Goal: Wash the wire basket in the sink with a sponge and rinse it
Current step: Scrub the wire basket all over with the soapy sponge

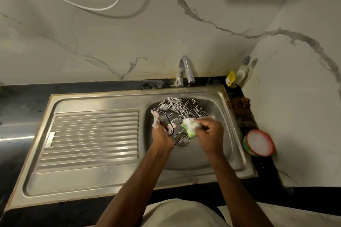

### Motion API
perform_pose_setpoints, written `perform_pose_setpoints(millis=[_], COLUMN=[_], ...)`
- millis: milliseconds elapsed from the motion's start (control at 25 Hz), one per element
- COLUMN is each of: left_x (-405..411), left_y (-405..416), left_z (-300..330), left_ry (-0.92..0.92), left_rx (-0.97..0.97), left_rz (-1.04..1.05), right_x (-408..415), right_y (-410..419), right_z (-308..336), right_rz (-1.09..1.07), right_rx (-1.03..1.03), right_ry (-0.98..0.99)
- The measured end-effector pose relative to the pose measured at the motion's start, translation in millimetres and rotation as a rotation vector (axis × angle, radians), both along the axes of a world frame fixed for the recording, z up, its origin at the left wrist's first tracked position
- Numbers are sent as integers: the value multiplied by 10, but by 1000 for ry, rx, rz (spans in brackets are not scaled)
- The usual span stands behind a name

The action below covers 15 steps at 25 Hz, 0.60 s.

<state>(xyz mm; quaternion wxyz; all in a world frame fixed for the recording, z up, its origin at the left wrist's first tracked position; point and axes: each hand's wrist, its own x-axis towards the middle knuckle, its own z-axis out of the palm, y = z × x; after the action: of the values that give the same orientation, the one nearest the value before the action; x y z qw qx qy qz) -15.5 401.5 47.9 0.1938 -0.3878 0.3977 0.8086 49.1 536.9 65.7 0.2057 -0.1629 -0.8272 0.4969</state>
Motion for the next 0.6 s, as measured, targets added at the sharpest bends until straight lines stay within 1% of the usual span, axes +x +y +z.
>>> perform_pose_setpoints(millis=[40, 120, 160, 200, 280, 320, 360, 480, 520, 560, 600], left_x=[13, 35, 33, 20, -20, -35, -37, -11, 7, 23, 24], left_y=[-14, -32, -30, -24, -37, -60, -89, -132, -117, -102, -91], left_z=[29, 72, 60, 33, -44, -86, -115, -176, -168, -130, -88], left_ry=[7, 48, 65, 74, 90, 105, 121, 136, 137, 133, 131], left_rx=[-2, -17, -22, -12, 10, 6, 6, -23, -21, -16, -2], left_rz=[-1, 1, 6, 14, 26, 31, 43, 36, 31, 23, 20], right_x=[-50, -122, -123, -98, 32, 90, 103, -3, -35, -49, -39], right_y=[85, 137, 60, -66, -306, -342, -302, -70, -18, -1, -28], right_z=[-29, -22, 4, 28, 83, 118, 147, 246, 261, 263, 258], right_rz=[-78, -190, -179, -124, -5, 16, 11, 2, 3, 8, 11], right_rx=[4, 107, 166, 198, 235, 224, 156, -306, -385, -378, -314], right_ry=[-16, -25, -1, 30, 80, 96, 100, 2, -22, -46, -78])
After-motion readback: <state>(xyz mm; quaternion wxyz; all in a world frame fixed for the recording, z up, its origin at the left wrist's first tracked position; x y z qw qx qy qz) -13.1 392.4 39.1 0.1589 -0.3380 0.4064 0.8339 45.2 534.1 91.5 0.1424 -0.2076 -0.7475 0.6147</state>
